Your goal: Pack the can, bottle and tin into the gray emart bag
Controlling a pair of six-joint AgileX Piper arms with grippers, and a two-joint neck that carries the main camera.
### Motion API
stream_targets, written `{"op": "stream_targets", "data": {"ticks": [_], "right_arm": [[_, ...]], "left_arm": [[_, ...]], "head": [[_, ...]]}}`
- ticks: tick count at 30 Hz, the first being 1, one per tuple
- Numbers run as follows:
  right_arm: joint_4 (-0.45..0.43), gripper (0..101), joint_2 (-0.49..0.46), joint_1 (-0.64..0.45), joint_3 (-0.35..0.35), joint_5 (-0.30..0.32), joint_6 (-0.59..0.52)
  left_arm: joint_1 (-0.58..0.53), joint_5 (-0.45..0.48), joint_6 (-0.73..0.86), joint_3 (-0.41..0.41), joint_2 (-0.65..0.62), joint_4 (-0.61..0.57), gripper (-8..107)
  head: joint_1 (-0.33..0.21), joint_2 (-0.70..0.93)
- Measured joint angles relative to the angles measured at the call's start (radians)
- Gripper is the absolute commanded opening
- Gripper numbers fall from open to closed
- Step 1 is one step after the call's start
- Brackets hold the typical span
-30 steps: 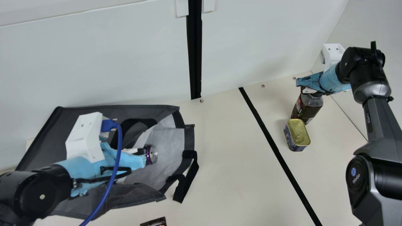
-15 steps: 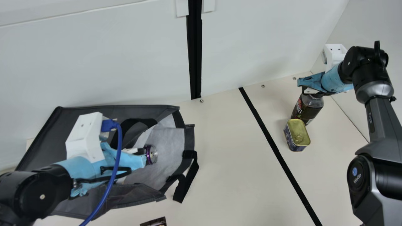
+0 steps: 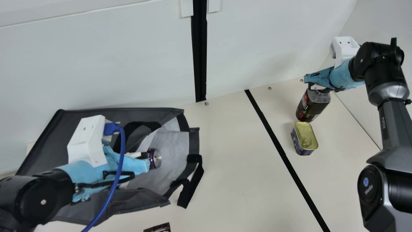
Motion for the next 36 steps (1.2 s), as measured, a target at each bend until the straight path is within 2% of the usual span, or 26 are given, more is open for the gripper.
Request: {"op": "stream_targets", "data": {"ticks": [14,36], "right_arm": [[0.021,0,-0.052,0.048,0.015,-0.002,-0.067],[0.002,0,-0.203,0.180,0.130,-0.011,-0.093]], "left_arm": [[0.000,0.000,0.000,0.000,0.000,0.000,10],[0.000,0.000,0.000,0.000,0.000,0.000,10]], "head": [[0.000,0.000],[0.000,0.002]]}}
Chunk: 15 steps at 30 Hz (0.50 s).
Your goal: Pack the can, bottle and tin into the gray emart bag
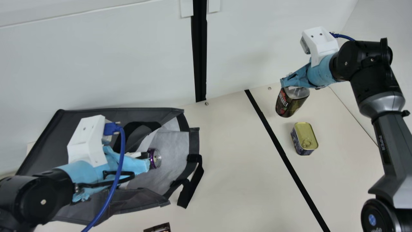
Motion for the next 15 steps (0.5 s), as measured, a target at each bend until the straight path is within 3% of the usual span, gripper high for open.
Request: {"op": "stream_targets", "data": {"ticks": [15], "right_arm": [[-0.010,0,-0.135,0.109,0.122,0.001,-0.007]], "left_arm": [[0.000,0.000,0.000,0.000,0.000,0.000,10]], "head": [[0.000,0.000]]}}
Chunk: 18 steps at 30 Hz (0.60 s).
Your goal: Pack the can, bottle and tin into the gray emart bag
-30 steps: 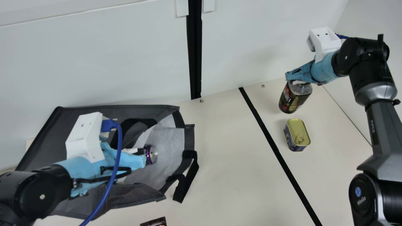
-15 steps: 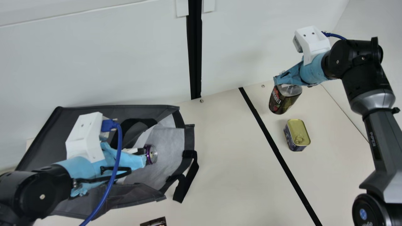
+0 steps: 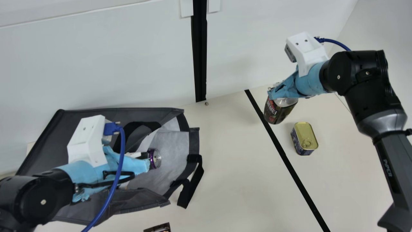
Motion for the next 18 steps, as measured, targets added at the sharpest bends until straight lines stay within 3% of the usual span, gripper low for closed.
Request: {"op": "stream_targets", "data": {"ticks": [18], "right_arm": [[0.013,0,-0.147,0.120,0.143,-0.003,-0.031]], "left_arm": [[0.000,0.000,0.000,0.000,0.000,0.000,10]], "head": [[0.000,-0.002]]}}
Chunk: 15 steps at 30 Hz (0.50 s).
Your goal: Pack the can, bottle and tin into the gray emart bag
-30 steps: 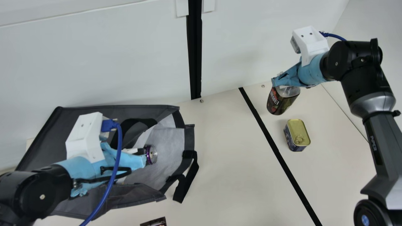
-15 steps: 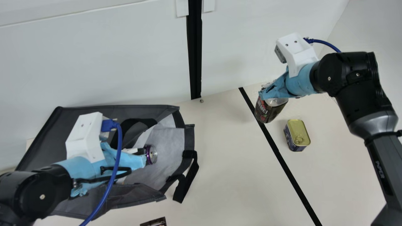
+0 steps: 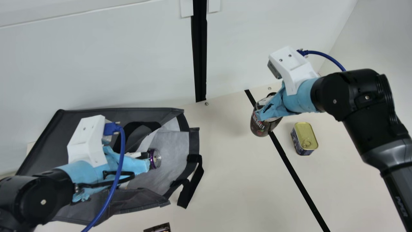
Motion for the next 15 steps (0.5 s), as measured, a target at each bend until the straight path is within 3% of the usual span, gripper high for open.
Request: {"op": "stream_targets", "data": {"ticks": [15], "right_arm": [[0.024,0,-0.091,0.100,0.088,0.010,-0.041]], "left_arm": [[0.000,0.000,0.000,0.000,0.000,0.000,10]], "head": [[0.000,0.000]]}}
